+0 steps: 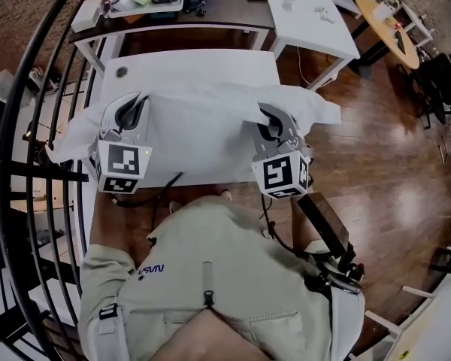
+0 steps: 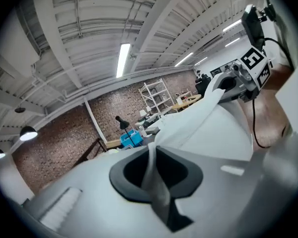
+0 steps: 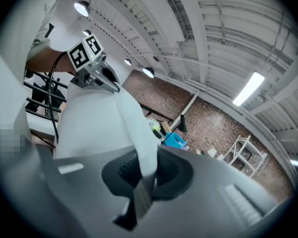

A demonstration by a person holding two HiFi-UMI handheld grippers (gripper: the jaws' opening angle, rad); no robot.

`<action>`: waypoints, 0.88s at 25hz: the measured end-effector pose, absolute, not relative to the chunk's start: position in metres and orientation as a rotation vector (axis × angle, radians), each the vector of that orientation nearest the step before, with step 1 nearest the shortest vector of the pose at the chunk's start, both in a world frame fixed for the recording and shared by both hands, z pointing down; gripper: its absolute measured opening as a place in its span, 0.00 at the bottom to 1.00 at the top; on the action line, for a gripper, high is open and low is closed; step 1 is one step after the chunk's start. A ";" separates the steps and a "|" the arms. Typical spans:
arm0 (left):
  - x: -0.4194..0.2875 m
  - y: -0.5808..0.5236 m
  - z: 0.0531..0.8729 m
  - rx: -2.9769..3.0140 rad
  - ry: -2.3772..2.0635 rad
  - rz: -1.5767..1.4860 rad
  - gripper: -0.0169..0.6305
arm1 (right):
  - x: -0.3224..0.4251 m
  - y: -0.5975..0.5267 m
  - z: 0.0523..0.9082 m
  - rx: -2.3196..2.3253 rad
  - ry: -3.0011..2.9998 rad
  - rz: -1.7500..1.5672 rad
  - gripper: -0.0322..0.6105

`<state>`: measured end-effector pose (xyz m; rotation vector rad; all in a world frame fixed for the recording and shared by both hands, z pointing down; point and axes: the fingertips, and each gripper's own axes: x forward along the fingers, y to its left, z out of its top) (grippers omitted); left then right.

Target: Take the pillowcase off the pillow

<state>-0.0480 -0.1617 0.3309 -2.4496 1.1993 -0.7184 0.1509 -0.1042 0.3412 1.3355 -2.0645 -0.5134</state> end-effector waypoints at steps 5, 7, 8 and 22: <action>-0.044 -0.184 0.372 -2.410 1.239 -0.665 0.08 | 0.165 -0.137 0.390 1.395 -2.034 -0.348 0.07; -0.047 -0.179 0.343 -2.368 1.270 -0.540 0.10 | 0.169 -0.150 0.390 1.432 -2.020 -0.343 0.07; -0.051 -0.179 0.332 -2.363 1.292 -0.481 0.10 | 0.171 -0.159 0.393 1.444 -2.011 -0.345 0.07; -0.041 -0.106 0.548 -2.755 1.349 -0.916 0.39 | 0.180 -0.229 0.435 1.409 -1.995 -0.221 0.14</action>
